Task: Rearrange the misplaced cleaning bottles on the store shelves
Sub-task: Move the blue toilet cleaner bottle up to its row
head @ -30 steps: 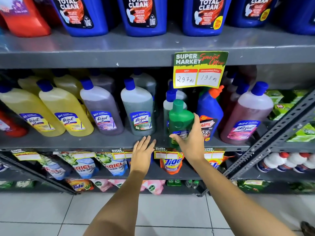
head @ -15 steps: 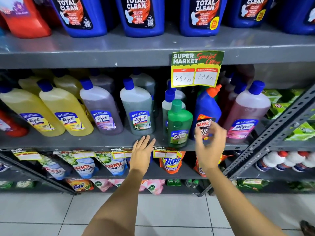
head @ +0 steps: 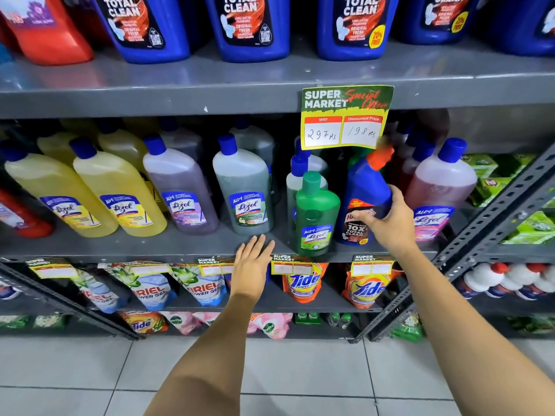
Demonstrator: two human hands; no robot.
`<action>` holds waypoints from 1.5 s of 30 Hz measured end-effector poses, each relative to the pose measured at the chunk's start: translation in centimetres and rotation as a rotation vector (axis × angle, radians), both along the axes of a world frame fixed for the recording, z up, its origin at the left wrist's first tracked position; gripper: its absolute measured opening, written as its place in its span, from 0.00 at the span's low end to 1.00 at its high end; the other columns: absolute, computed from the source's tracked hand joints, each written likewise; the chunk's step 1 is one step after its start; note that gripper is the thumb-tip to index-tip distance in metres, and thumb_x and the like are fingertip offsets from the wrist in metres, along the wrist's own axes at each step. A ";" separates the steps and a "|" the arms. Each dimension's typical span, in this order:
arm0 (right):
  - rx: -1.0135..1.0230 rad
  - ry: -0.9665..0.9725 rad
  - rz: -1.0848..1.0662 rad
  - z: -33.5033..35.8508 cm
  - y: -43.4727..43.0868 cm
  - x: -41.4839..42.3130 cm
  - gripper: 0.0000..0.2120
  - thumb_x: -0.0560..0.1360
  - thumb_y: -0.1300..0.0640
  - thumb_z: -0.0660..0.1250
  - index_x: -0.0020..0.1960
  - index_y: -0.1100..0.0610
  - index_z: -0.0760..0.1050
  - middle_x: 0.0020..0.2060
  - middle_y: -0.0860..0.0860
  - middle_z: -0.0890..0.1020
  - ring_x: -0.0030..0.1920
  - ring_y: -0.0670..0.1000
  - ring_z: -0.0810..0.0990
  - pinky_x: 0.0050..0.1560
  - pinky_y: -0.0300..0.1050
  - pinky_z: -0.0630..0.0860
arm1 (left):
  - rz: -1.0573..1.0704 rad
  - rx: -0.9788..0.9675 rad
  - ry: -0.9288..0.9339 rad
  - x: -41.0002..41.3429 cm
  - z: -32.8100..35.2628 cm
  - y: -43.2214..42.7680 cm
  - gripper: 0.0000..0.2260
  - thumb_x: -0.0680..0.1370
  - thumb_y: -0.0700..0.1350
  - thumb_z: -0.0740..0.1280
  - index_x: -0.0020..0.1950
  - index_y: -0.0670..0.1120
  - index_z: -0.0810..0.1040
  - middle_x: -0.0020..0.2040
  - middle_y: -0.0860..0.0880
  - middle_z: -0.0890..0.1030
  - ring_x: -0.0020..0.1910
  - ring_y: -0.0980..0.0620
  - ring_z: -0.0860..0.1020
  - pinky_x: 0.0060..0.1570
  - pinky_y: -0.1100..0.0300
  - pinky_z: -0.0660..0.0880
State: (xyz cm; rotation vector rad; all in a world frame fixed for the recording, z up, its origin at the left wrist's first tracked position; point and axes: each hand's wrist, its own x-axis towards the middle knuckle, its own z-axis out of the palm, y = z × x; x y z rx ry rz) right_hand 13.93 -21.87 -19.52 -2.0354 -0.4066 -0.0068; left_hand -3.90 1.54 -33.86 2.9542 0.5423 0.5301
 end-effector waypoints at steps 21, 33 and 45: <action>0.394 -0.347 -0.018 17.4 -12.1 -7.1 0.31 0.56 0.59 0.83 0.53 0.39 0.75 0.44 0.37 0.84 0.40 0.39 0.80 0.46 0.32 0.76 | -0.241 0.450 -0.578 5.6 35.4 -3.5 0.23 0.81 0.57 0.54 0.69 0.45 0.73 0.71 0.44 0.71 0.73 0.45 0.63 0.70 0.42 0.57; 0.490 -0.477 0.123 33.1 -7.4 -0.6 0.27 0.59 0.60 0.83 0.54 0.50 0.77 0.44 0.48 0.85 0.38 0.41 0.80 0.47 0.44 0.78 | -0.054 0.379 -0.459 6.7 35.4 -2.3 0.25 0.80 0.58 0.51 0.49 0.45 0.84 0.44 0.47 0.85 0.41 0.45 0.82 0.35 0.55 0.75; 0.182 -0.413 -0.019 31.8 -4.0 3.4 0.45 0.65 0.41 0.76 0.76 0.52 0.62 0.66 0.51 0.77 0.66 0.52 0.75 0.67 0.54 0.71 | -0.066 0.411 -0.592 7.1 35.0 -2.2 0.22 0.79 0.56 0.55 0.48 0.47 0.85 0.46 0.49 0.86 0.43 0.49 0.83 0.40 0.54 0.79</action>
